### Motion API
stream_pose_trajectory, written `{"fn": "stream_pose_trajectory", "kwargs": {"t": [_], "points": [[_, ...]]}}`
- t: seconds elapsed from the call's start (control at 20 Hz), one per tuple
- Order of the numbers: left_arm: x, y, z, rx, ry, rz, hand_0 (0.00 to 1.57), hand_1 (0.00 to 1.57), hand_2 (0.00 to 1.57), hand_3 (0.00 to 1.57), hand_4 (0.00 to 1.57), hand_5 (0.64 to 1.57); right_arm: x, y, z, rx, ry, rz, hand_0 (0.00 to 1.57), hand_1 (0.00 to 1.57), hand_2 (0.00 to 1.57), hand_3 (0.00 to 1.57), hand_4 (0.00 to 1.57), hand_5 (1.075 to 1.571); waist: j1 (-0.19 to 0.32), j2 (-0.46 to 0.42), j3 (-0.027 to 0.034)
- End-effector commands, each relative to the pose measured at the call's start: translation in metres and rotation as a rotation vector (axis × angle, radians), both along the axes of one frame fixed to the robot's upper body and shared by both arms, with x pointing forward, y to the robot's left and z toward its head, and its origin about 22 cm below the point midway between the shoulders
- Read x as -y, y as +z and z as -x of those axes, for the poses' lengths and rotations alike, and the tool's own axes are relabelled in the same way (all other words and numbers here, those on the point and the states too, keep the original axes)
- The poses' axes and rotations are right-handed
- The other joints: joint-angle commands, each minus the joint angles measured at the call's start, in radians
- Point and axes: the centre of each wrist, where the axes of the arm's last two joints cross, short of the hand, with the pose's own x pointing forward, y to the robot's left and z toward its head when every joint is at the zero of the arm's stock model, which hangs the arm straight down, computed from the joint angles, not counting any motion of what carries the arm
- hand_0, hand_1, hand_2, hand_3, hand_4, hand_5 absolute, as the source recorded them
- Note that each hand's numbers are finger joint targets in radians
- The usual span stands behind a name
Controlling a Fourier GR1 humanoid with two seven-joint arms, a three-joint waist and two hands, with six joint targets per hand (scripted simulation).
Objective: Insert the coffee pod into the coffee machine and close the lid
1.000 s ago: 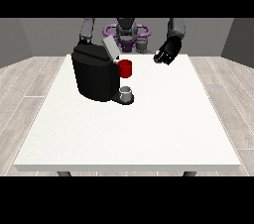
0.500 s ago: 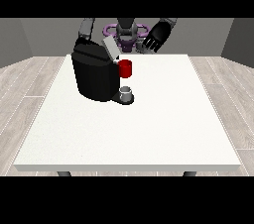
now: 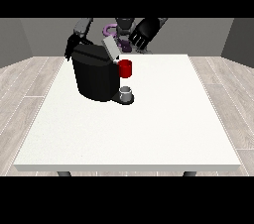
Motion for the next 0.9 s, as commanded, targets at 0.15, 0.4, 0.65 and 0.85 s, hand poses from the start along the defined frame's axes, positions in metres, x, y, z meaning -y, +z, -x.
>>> {"fn": "stream_pose_trajectory", "kwargs": {"t": [0.15, 0.4, 0.65, 0.85], "points": [[-0.009, 0.041, -0.002, 0.094, 0.046, -0.002, 1.22, 1.22, 1.29, 1.24, 0.48, 1.571, -0.005, 0.026, -0.012, 0.093, -0.013, -0.005, 0.0, 0.0, 0.0, 0.0, 0.26, 1.571, -0.041, 0.11, 0.0], [-0.018, 0.05, -0.002, 0.102, 0.04, -0.002, 1.26, 1.26, 1.3, 1.24, 0.49, 1.571, 0.002, 0.048, -0.02, 0.108, -0.011, 0.005, 0.0, 0.0, 0.0, 0.0, 0.0, 1.571, -0.052, 0.135, -0.0001], [-0.004, 0.063, -0.005, 0.106, 0.042, -0.018, 1.19, 1.19, 1.26, 1.22, 0.46, 1.571, -0.011, 0.049, -0.021, 0.147, 0.009, 0.002, 0.0, 0.0, 0.0, 0.0, 0.1, 1.571, -0.075, 0.167, 0.0002], [0.009, 0.039, -0.008, 0.061, 0.042, -0.011, 1.25, 1.25, 1.29, 1.24, 0.45, 1.571, -0.009, 0.039, -0.017, 0.091, -0.007, 0.012, 0.0, 0.0, 0.0, 0.0, 0.0, 1.571, -0.066, 0.133, 0.0001]]}}
